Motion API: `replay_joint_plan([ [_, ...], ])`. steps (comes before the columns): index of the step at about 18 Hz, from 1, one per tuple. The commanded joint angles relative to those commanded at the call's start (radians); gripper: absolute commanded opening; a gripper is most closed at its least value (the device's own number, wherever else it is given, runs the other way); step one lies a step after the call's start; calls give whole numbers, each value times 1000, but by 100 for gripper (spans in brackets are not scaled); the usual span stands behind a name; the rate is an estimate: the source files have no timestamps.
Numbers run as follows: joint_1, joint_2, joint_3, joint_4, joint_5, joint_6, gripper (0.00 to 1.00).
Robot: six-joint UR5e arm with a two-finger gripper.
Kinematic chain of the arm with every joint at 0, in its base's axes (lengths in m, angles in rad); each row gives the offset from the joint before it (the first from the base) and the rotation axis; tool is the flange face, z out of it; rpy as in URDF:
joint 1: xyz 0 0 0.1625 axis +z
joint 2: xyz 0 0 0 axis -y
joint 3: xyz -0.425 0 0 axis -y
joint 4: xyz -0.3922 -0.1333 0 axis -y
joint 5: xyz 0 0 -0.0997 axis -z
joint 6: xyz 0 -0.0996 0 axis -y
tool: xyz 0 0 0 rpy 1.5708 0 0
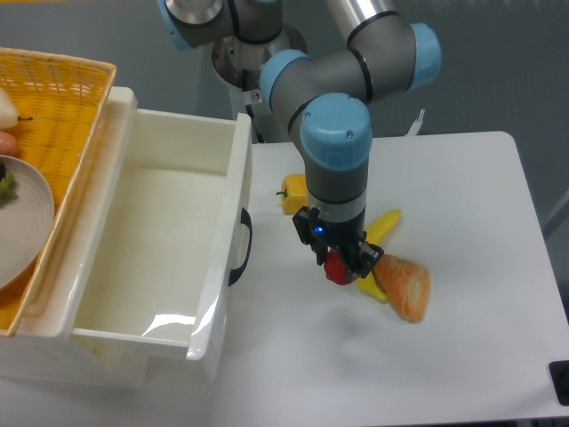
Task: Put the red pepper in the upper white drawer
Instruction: 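Close the gripper on the red bell pepper beside the banana, then lift the red pepper and carry it over the open white drawer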
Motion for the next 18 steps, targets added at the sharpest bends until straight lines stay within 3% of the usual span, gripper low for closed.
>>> replay_joint_plan([
  [15,58,87,9,-2,-244,-342,33],
  [18,58,103,9,-3,-279,-359,33],
])
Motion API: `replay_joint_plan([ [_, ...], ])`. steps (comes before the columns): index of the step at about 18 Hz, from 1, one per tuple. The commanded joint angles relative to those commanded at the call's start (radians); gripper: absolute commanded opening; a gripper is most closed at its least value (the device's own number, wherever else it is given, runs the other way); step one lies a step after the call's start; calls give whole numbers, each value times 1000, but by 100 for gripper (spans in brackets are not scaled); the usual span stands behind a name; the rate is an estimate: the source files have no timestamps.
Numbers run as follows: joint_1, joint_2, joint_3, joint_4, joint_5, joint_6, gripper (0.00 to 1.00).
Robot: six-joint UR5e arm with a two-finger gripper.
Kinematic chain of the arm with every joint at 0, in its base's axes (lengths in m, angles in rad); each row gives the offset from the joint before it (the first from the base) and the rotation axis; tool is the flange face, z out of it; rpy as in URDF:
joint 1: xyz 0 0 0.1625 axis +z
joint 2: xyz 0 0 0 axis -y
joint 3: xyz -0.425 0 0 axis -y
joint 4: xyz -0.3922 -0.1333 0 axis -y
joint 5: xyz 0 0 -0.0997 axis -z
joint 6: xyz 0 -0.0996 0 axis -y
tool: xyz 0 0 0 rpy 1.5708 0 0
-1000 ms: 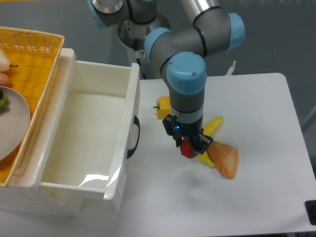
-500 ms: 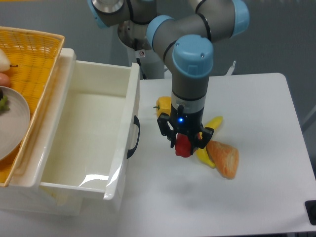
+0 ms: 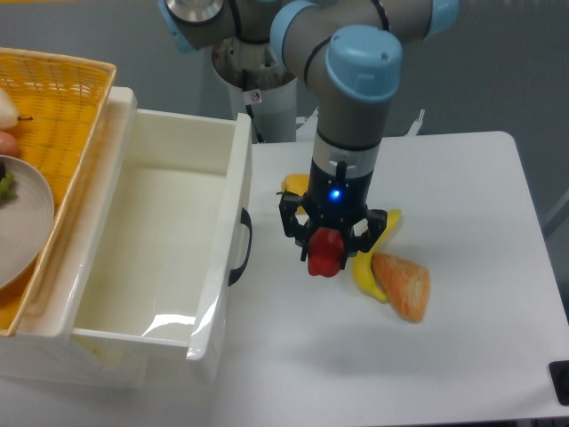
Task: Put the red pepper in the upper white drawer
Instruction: 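Lift the red pepper and carry it over the open white drawer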
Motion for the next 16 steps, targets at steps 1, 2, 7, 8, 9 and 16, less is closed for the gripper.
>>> replay_joint_plan([
  [1,-2,11,-2,-3,-5,-6,33],
  [2,-6,17,-5,-3,-6,-14,33],
  [7,-9,51,-5,-2,-60,-72,33],
  [8,-11,58,-5,-2,-64,-72,33],
  [9,-11,69,-5,-2,-71,-74,33],
  [16,-37,124,-29,-18,-86,-106,33],
])
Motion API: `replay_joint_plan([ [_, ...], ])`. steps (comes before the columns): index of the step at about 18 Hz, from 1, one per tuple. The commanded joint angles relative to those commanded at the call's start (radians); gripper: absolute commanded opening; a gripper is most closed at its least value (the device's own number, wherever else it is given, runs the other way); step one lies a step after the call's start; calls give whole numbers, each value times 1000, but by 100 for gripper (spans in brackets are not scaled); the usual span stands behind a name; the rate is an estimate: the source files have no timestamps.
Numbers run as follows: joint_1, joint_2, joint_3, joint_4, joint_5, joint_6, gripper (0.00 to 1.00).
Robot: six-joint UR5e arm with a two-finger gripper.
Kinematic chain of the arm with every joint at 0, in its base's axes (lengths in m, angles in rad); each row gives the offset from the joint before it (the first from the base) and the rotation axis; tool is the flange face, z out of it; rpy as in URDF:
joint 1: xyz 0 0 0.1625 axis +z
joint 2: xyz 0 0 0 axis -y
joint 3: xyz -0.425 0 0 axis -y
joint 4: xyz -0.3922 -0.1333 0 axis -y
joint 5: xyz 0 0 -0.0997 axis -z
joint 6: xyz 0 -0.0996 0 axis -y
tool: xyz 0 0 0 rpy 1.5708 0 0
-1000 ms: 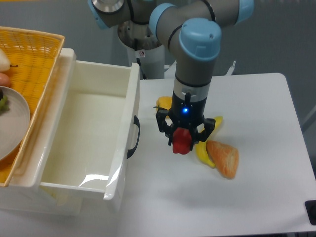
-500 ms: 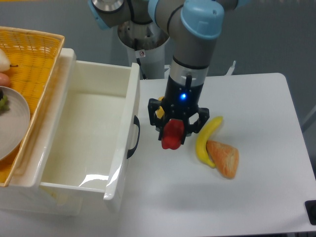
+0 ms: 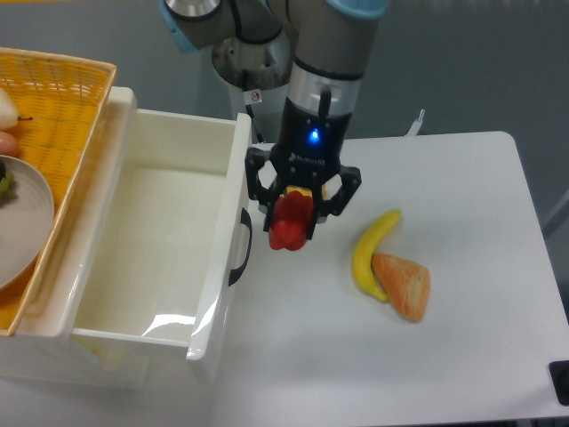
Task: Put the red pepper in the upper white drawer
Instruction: 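Lift the red pepper and carry it over the open white drawer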
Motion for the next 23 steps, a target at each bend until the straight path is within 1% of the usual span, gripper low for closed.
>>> replay_joint_plan([
  [3,-12,18,-5,-5,-2,-6,33],
  [5,-41,31,-8,-29,3,-11,33],
  [11,-98,29,-18,-86,6,-15,33],
  [13,-118,31,-37,-89,3,-14,33],
  [16,-129,28,-37,-92,3,-15,33],
  [23,-176,22,-66,-107,2,-15,34],
])
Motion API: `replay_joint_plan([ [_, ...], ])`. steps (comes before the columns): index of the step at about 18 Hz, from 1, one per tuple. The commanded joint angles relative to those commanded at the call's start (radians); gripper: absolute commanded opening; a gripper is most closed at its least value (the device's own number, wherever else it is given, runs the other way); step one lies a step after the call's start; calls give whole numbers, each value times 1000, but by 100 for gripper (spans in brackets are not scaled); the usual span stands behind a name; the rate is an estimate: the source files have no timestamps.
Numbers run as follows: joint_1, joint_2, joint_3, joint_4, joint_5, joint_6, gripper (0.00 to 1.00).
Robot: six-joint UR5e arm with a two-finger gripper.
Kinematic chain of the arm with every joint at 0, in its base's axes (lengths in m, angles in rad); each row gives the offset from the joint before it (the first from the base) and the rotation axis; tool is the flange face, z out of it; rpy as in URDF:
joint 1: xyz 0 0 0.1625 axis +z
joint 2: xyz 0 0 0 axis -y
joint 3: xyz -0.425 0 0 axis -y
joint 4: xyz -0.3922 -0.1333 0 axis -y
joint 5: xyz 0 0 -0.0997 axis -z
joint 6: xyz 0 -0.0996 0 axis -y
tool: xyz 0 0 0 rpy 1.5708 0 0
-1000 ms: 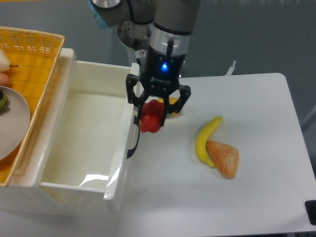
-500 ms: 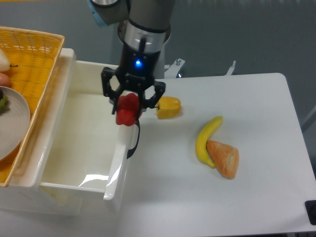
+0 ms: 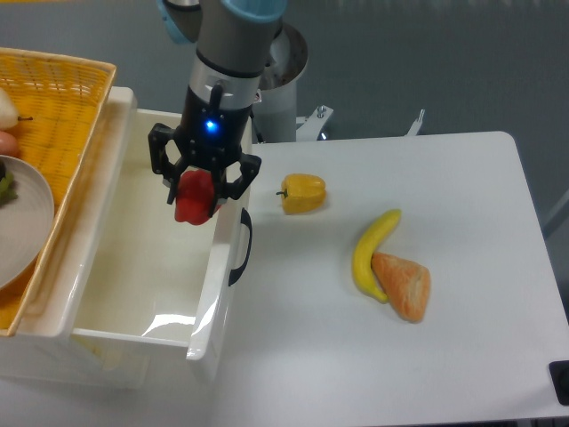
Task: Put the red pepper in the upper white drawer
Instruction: 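Lift the red pepper and carry it over the open white drawer, then lower the held red pepper into the drawer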
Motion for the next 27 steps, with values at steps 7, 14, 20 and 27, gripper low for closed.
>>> replay_joint_plan([
  [7,-23,-11,-6,-37,0,0,34],
  [14,-58,-41,-18,-44,5,0,34],
  [20,-71,-52,-20,-55,6,2,35],
  [27,-74,-57,-26,-54,9,3,37],
])
